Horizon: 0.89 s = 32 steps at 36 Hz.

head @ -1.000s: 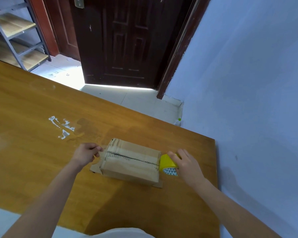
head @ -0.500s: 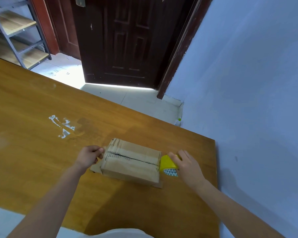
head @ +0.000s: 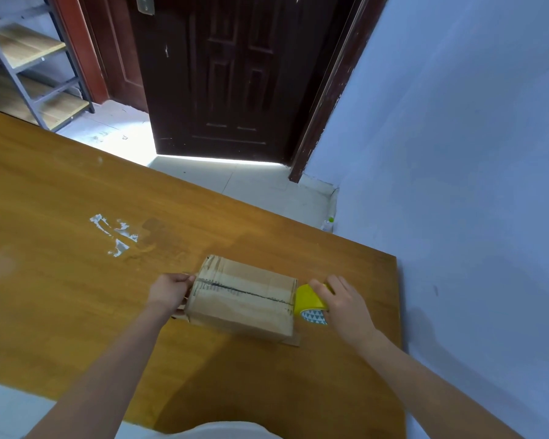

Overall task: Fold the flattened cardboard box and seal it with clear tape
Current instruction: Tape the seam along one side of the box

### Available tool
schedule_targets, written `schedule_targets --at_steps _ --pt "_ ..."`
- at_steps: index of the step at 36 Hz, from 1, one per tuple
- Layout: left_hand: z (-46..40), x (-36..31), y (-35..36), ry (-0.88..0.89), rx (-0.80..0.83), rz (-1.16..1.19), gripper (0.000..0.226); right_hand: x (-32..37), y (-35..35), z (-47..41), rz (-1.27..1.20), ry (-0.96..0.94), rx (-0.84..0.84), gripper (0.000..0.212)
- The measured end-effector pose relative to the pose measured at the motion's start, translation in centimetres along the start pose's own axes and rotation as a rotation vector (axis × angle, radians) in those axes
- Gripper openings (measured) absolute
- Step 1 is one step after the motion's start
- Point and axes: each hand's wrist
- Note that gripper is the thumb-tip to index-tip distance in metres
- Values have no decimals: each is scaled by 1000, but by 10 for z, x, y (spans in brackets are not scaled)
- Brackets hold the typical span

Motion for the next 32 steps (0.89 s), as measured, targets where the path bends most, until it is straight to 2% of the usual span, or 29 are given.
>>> schedule_targets --at_steps 5,9,13,18,21,24,26,28,32 --pt "-3 -3 1 -114 32 40 33 2 0 0 -8 6 -8 94" --pt "-5 -3 6 -157 5 17 52 4 -1 0 -14 20 -14 92" --pt "-6 1 12 -188 -4 -2 41 6 0 1 -14 25 -15 91" --pt "-11 9 10 -192 10 3 52 8 -1 0 -8 42 -15 91" --pt "-17 15 6 -158 -49 -22 46 9 -1 1 -13 45 -27 91" --pt "-18 10 -3 -82 -176 17 27 14 0 2 -21 61 -39 92" --pt "-13 -1 -7 3 -209 23 29 17 2 4 -39 68 -42 92" --pt "-5 -13 -6 82 -184 -25 32 21 4 6 -63 79 -32 94" --pt "8 -27 11 221 -46 -289 44 29 8 8 -91 98 -33 94"
Point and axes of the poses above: each hand's wrist, its own z-axis away from the middle knuckle, its own y-axis out of the palm, x = y × z, and after that the axes turned 4 degrees about y, right-handed
